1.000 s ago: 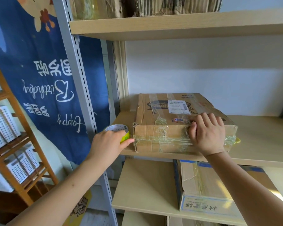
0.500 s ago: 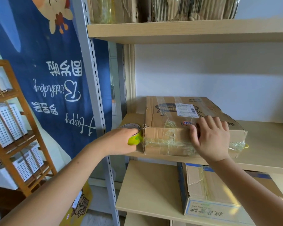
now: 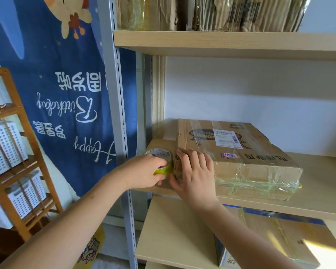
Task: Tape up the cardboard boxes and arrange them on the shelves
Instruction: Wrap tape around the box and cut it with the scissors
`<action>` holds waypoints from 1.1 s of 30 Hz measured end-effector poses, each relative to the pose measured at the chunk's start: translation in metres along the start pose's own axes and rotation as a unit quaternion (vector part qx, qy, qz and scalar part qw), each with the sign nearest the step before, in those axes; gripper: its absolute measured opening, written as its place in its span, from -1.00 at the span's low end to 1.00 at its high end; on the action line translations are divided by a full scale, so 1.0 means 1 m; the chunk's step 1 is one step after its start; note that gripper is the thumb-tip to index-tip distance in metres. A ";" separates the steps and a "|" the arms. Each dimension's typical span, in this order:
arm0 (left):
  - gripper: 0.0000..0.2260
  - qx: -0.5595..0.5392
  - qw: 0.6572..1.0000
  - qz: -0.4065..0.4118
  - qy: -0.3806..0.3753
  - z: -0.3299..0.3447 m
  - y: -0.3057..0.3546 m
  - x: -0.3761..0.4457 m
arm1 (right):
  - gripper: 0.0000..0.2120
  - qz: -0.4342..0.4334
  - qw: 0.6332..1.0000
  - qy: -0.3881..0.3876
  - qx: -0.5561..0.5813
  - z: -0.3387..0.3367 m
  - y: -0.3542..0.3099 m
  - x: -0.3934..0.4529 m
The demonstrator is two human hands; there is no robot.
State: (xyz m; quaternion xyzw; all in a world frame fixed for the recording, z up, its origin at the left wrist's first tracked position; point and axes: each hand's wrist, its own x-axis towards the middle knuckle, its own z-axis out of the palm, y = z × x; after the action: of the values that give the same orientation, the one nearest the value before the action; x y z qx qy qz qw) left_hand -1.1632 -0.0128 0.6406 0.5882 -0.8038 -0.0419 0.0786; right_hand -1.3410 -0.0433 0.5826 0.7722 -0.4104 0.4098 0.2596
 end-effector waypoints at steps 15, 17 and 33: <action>-0.80 -0.097 0.990 -0.085 -0.063 -0.009 0.026 0.033 | -0.70 0.059 0.998 0.016 -0.016 -0.003 -0.005 0.004; -0.76 -0.034 0.990 -0.127 -0.049 -0.017 0.035 0.032 | -0.74 0.044 0.999 -0.007 0.013 -0.015 -0.002 0.006; -0.69 0.002 0.980 0.046 0.195 0.028 0.175 0.109 | -0.85 0.448 0.877 -0.159 0.071 -0.089 0.267 -0.078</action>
State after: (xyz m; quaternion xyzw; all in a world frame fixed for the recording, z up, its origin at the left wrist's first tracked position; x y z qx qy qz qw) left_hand -1.3647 -0.0642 0.6494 0.5479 -0.7991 0.0791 0.2345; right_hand -1.6298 -0.0863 0.5811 0.5765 -0.7183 0.3818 -0.0764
